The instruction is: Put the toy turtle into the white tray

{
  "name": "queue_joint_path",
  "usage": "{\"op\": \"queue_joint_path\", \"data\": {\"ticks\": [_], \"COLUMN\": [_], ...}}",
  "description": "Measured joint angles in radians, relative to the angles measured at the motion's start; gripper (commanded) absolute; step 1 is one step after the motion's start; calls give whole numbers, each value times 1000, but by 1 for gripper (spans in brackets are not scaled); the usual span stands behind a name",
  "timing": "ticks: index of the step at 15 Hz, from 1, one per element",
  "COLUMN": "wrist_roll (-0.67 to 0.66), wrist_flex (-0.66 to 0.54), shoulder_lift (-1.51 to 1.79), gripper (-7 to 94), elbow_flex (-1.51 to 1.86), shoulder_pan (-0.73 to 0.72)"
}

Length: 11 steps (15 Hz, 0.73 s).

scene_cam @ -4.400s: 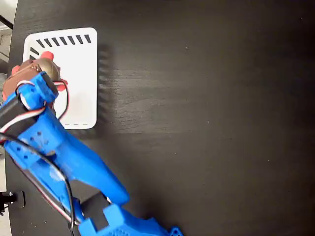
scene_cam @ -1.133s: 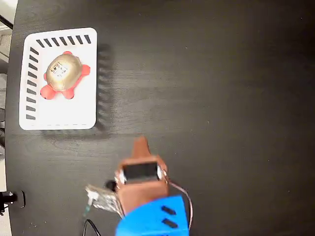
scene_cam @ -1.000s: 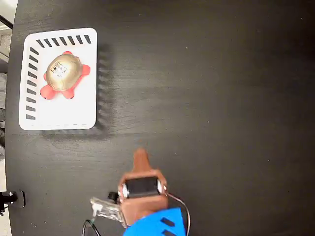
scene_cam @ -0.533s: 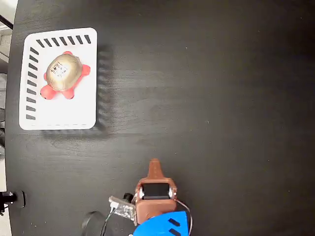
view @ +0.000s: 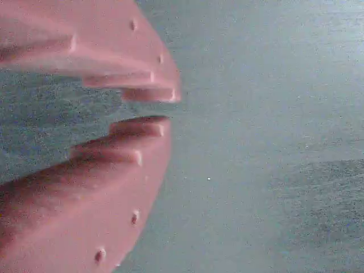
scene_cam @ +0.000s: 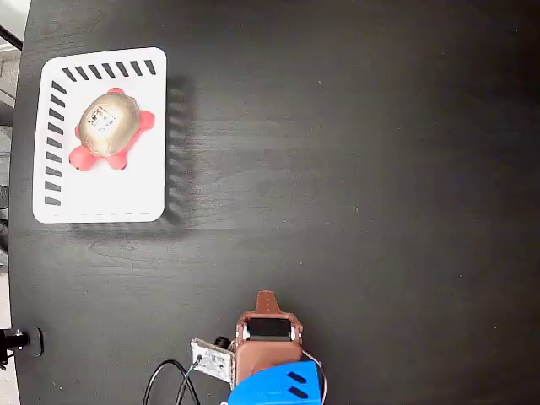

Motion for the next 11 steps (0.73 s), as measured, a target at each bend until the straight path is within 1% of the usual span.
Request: {"op": "queue_joint_path", "data": {"ticks": [11], "wrist_roll": [-8], "wrist_flex": [0], "shoulder_lift": [0], "gripper": [-1], "elbow_flex": [0], "shoulder_pan": [0]}}
